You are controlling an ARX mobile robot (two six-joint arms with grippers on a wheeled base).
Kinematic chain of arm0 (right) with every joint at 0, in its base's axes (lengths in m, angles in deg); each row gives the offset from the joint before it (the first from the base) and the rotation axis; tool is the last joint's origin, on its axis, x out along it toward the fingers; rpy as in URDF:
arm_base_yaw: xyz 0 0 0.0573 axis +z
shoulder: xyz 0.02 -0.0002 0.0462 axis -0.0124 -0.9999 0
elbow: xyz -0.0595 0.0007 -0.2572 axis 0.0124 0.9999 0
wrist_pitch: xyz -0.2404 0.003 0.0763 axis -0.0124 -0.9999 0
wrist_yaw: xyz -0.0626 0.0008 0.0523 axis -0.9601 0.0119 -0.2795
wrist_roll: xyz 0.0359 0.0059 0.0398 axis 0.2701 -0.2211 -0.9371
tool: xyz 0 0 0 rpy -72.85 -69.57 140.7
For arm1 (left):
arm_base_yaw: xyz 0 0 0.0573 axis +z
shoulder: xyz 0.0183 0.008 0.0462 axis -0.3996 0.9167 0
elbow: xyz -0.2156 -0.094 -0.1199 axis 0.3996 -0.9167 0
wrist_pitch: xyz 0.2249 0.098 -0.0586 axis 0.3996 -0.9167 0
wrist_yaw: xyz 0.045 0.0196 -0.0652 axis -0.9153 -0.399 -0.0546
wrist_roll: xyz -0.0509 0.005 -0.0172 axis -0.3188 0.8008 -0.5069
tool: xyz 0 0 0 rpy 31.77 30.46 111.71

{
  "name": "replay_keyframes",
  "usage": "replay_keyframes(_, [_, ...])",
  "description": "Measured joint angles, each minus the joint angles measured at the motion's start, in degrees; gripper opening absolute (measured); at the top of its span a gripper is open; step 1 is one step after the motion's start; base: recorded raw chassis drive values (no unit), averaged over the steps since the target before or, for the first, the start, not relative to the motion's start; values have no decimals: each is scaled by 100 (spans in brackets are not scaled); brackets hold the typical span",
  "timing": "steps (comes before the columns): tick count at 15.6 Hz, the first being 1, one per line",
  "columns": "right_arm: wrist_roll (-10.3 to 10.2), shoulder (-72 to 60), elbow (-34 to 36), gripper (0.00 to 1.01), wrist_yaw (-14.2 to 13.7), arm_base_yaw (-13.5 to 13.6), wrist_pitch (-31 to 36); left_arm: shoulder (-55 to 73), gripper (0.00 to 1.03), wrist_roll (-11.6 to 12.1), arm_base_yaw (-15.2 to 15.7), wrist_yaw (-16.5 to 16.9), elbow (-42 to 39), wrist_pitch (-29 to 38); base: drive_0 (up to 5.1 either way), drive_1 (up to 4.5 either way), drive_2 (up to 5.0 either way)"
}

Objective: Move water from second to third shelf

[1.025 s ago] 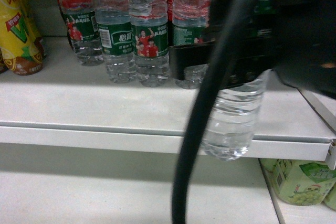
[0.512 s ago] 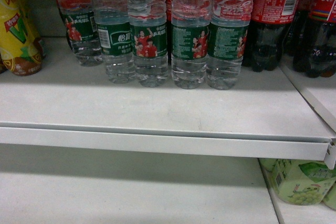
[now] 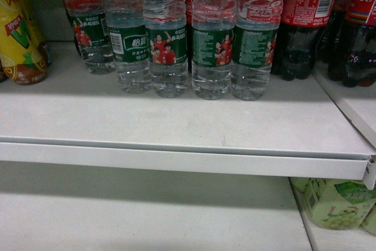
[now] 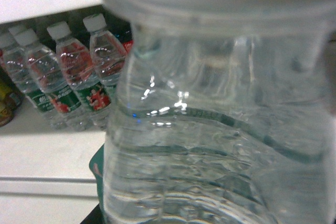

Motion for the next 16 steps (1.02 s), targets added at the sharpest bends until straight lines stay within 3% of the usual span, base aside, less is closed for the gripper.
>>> replay_keyframes(1, [-7, 98, -79, 43, 195, -57, -236, 0, 98, 0, 0, -2, 0, 0, 0, 0, 0])
replay_keyframes(3, [-28, 214, -186, 43, 310, 37, -518, 0, 98, 0, 0, 0, 0, 0, 0, 0, 0])
replay_keyframes(6, [-28, 435, -186, 43, 66, 776, -702, 0, 98, 0, 0, 0, 0, 0, 0, 0, 0])
replay_keyframes(8, [-52, 442, -186, 43, 15, 1067, -754, 0, 98, 0, 0, -2, 0, 0, 0, 0, 0])
replay_keyframes(10, [-52, 463, -186, 43, -105, 1086, -756, 0, 98, 0, 0, 0, 0, 0, 0, 0, 0])
replay_keyframes(16, [-52, 463, -186, 43, -70, 1003, -822, 0, 98, 0, 0, 0, 0, 0, 0, 0, 0])
